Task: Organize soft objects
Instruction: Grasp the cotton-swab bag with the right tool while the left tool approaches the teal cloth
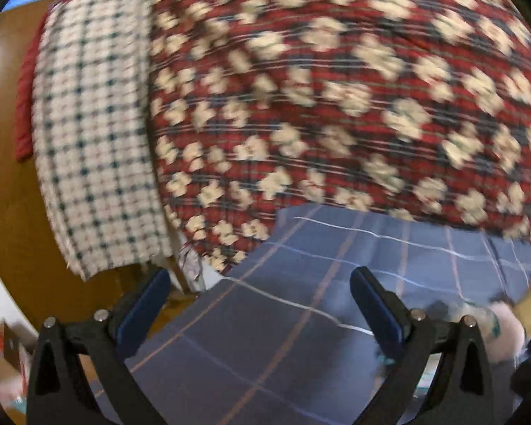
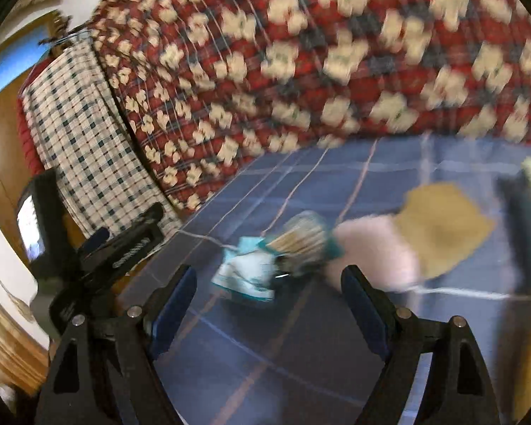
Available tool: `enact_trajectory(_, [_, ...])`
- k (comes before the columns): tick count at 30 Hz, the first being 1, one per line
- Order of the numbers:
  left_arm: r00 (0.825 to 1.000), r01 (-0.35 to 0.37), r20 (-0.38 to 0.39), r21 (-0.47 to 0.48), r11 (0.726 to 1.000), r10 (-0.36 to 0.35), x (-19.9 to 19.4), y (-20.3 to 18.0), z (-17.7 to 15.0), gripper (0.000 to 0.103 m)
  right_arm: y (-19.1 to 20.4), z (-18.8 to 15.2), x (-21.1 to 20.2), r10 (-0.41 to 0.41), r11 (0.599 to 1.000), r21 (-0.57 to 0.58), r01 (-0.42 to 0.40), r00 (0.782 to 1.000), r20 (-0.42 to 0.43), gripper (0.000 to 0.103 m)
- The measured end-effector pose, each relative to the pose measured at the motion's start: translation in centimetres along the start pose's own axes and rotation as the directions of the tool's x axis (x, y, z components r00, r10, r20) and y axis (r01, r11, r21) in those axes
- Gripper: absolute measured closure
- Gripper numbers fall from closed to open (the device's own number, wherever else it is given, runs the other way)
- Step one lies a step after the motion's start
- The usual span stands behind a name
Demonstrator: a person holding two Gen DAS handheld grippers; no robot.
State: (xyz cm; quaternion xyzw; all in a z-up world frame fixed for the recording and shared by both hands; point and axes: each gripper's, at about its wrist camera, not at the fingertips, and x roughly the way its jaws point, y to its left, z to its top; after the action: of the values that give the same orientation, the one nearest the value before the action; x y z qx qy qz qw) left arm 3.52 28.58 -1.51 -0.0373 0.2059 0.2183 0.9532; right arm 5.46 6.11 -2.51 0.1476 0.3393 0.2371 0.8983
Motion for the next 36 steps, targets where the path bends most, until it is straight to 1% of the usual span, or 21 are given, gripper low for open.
enact_trajectory(3, [1.000,-0.016,-0.019,-0.027,1.000,0.015,0.3,0.7,-0.3,0.000,0.0,0.2,3.0,0.081,0.991,0.109,-0.075,0.995,-0.057,0.018])
enact_trajectory(5, [1.000,-0.012,-0.028,-0.024,1.000,0.012,0.3,0.7,-0.4,0.000,-0.6,0.2,4.8,0.132,0.971,0.211,-0.113,0.988,-0.077,0.018])
enact_trajectory(8, [1.000,-0.008,-0.021,-0.017,1.000,0.008,-0.1,0.4,-0.5,0.000,-1.9,0.3,6.7,0.160,0.932,0.341,-0.120,0.983,-0.090,0.019])
enact_trajectory(9, [1.000,-0.004,-0.022,-0.012,1.000,0.004,-0.1,0.3,-0.5,0.000,-1.9,0.6,6.8,0.135,0.933,0.345,-0.100,0.988,-0.081,0.023])
enact_trajectory(11, [1.000,0.001,-0.025,-0.006,1.000,-0.001,0.0,0.1,-0.4,0.000,-2.1,1.1,7.2,0.142,0.924,0.368,-0.104,0.987,-0.077,0.028])
enact_trajectory(12, [1.000,0.002,-0.025,-0.005,1.000,-0.002,0.1,0.1,-0.4,0.000,-2.1,1.3,7.4,0.141,0.926,0.364,-0.099,0.986,-0.090,0.042])
enact_trajectory(13, [1.000,0.002,-0.026,-0.007,1.000,-0.002,0.1,0.1,-0.4,0.000,-2.4,1.2,7.7,0.144,0.926,0.365,-0.093,0.983,-0.115,0.063])
enact_trajectory(15, [1.000,0.001,-0.030,-0.015,1.000,-0.002,0.1,0.1,-0.4,0.000,-2.4,1.2,7.7,0.153,0.932,0.351,-0.096,0.978,-0.140,0.065])
enact_trajectory(16, [1.000,0.002,-0.031,-0.021,1.000,-0.003,0.1,0.2,-0.4,0.000,-2.3,1.3,7.3,0.181,0.930,0.348,-0.120,0.972,-0.147,0.072])
enact_trajectory(17, [0.999,0.005,-0.032,-0.029,1.000,-0.006,0.1,0.3,-0.4,0.000,-2.2,1.3,7.1,0.194,0.931,0.340,-0.135,0.970,-0.146,0.072])
enact_trajectory(19, [0.999,0.011,-0.032,-0.034,0.999,-0.012,0.1,0.3,-0.4,0.000,-1.5,1.6,5.5,0.189,0.949,0.276,-0.153,0.975,-0.112,0.073])
enact_trajectory(22, [0.999,0.031,-0.024,-0.023,0.999,-0.032,0.0,0.1,-0.5,0.000,-0.7,2.5,1.9,0.182,0.971,0.161,-0.177,0.983,-0.015,0.073])
enact_trajectory(25, [0.994,0.108,-0.026,-0.008,0.994,-0.108,-0.1,-0.4,-0.6,0.000,-0.8,2.7,-1.5,0.124,0.989,0.071,-0.128,0.990,0.067,0.073])
enact_trajectory(26, [0.986,0.165,-0.038,0.000,0.986,-0.165,0.0,-0.8,-0.6,0.000,-1.1,2.6,-3.2,0.080,0.996,0.028,-0.083,0.991,0.105,0.073])
enact_trajectory(27, [0.973,0.227,-0.057,0.012,0.974,-0.226,0.1,-1.4,-0.7,0.000,-1.3,2.5,-4.2,0.045,0.999,-0.005,-0.045,0.990,0.133,0.073])
enact_trajectory(28, [0.962,0.267,-0.071,0.025,0.963,-0.264,0.1,-2.0,-0.8,0.000,-1.5,2.4,-4.8,0.023,1.000,-0.025,-0.019,0.989,0.149,0.073])
enact_trajectory(29, [0.942,0.328,-0.097,0.056,0.943,-0.322,0.2,-3.0,-0.9,0.000,-1.7,2.3,-5.8,-0.016,0.998,-0.061,0.026,0.985,0.170,0.073])
enact_trajectory(30, [0.929,0.363,-0.114,0.087,0.928,-0.353,0.2,-3.9,-1.1,0.000,-1.9,2.2,-6.5,-0.039,0.995,-0.081,0.055,0.983,0.180,0.073])
enact_trajectory(32, [0.904,0.421,-0.152,0.152,0.894,-0.400,0.2,-5.9,-1.4,0.000,-2.5,2.0,-7.2,-0.062,0.992,-0.097,0.081,0.980,0.190,0.073])
enact_trajectory(33, [0.887,0.455,-0.183,0.190,0.870,-0.424,0.3,-7.2,-1.7,0.001,-2.9,2.0,-7.5,-0.068,0.991,-0.100,0.087,0.980,0.185,0.073])
enact_trajectory(36, [0.869,0.483,-0.259,0.258,0.837,-0.422,1.0,-10.0,-2.2,0.017,-4.1,1.8,-7.6,-0.077,0.992,-0.081,0.092,0.982,0.172,0.073])
